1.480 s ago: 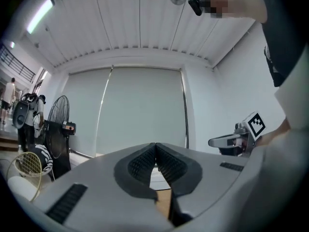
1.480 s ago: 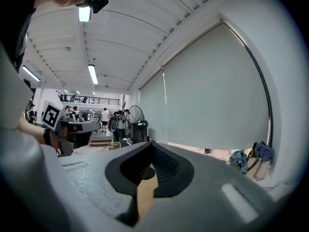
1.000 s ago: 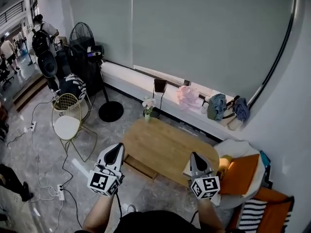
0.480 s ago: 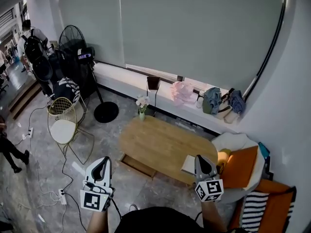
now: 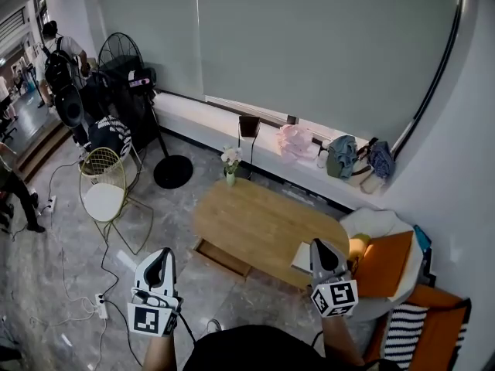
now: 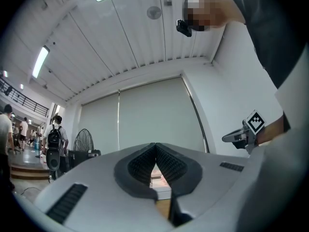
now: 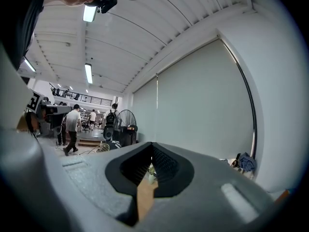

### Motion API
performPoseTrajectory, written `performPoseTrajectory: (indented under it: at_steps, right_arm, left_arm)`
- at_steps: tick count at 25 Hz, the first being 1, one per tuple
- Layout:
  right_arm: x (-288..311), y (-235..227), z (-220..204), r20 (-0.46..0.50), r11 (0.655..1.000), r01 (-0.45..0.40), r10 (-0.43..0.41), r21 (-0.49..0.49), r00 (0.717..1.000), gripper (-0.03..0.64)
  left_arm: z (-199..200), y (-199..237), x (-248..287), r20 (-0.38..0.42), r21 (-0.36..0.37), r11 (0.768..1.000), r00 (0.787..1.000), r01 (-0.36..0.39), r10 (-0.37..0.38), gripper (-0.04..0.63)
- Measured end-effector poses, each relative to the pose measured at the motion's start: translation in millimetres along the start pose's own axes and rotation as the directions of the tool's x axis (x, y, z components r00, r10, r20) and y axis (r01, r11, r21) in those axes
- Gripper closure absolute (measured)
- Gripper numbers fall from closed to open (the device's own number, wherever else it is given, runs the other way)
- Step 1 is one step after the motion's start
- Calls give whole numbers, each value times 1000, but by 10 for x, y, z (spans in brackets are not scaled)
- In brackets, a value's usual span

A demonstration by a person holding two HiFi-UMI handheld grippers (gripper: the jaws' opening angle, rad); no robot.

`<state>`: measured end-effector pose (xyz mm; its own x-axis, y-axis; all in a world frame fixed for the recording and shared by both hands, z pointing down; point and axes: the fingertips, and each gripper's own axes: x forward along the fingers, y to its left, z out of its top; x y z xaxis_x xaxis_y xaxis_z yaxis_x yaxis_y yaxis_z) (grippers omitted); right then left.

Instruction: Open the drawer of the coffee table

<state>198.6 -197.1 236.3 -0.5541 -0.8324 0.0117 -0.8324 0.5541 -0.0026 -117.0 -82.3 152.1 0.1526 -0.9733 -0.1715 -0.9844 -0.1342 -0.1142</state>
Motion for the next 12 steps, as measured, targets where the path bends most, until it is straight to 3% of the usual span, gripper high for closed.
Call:
performPoseTrajectory:
  at_steps: [12]
  right_arm:
    - [120, 171, 121, 7, 1000, -21, 21, 0, 1000, 612]
  left_arm:
    - [112, 71, 21, 10, 11, 999, 999, 36, -36, 588]
